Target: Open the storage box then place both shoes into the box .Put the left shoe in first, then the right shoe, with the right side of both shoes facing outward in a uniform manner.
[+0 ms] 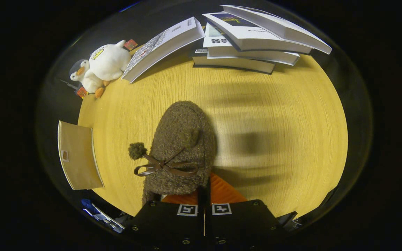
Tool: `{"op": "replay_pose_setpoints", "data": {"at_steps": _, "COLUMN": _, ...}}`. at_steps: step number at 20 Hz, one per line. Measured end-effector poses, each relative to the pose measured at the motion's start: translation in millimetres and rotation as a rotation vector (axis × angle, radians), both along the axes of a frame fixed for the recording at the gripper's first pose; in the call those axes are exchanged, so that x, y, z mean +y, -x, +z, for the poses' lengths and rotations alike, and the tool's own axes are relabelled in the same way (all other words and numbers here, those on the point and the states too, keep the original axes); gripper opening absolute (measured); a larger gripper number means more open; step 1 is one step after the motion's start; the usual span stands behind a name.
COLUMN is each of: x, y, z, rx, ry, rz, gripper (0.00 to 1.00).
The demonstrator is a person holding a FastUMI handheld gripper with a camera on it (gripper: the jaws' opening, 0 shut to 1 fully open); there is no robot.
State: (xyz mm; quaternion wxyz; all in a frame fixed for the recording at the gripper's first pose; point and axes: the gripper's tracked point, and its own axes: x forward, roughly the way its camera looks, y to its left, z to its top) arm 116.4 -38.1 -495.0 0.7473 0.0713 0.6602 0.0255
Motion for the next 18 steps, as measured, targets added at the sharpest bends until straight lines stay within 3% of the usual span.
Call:
{"op": "replay_pose_setpoints", "data": {"at_steps": 8, "x": 60, "y": 28, "z": 61, "rx": -0.01, "ry": -0.122, "rz": 0.028, "gripper": 0.01}}
{"op": "replay_pose_setpoints", "data": {"at_steps": 18, "x": 190, "y": 41, "z": 129, "rx": -0.08, "ry": -0.184, "rz": 0.282, "gripper": 0.01}}
